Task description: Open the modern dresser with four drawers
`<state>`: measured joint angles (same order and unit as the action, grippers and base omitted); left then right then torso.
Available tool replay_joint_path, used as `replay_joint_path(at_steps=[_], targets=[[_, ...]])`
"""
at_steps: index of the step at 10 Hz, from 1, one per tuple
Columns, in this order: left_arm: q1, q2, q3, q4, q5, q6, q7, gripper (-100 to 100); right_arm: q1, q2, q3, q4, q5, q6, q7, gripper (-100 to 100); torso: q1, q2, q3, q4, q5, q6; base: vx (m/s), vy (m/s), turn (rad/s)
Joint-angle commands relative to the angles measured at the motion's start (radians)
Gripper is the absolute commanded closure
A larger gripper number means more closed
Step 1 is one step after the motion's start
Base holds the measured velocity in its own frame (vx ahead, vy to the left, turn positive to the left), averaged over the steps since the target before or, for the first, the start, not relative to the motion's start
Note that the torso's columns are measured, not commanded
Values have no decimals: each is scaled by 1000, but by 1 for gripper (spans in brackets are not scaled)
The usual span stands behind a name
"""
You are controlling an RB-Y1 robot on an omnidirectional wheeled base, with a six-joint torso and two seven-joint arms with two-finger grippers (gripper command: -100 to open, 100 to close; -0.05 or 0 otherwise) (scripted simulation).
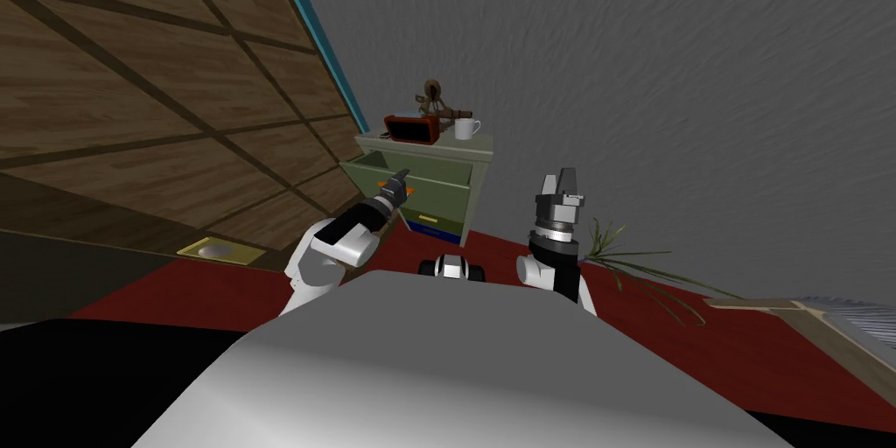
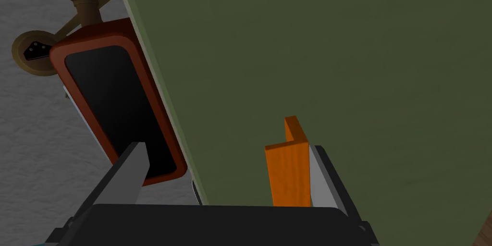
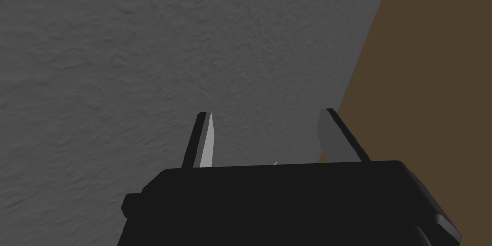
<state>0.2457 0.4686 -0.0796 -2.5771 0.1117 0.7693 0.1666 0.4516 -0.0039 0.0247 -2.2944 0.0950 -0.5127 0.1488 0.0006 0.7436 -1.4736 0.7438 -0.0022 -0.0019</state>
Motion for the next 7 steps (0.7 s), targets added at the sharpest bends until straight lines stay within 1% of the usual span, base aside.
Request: replay_joint_path(at_steps=[1, 2, 7], targets=[[-3, 7, 1, -20, 4, 28, 8, -100, 0, 0, 0, 0, 0, 0, 0, 0, -1, 2, 1, 2, -1, 0, 18, -5, 1], [-3, 8, 0, -21, 4, 35, 9, 0, 0, 0, 0, 0, 0, 0, 0, 0, -2, 2, 1, 0, 0, 1, 6, -1, -2], [2, 8, -2, -14, 5, 40, 10, 0, 0, 0, 0, 0, 0, 0, 0, 0, -2, -5, -2, -5, 1, 2, 0, 0, 0]])
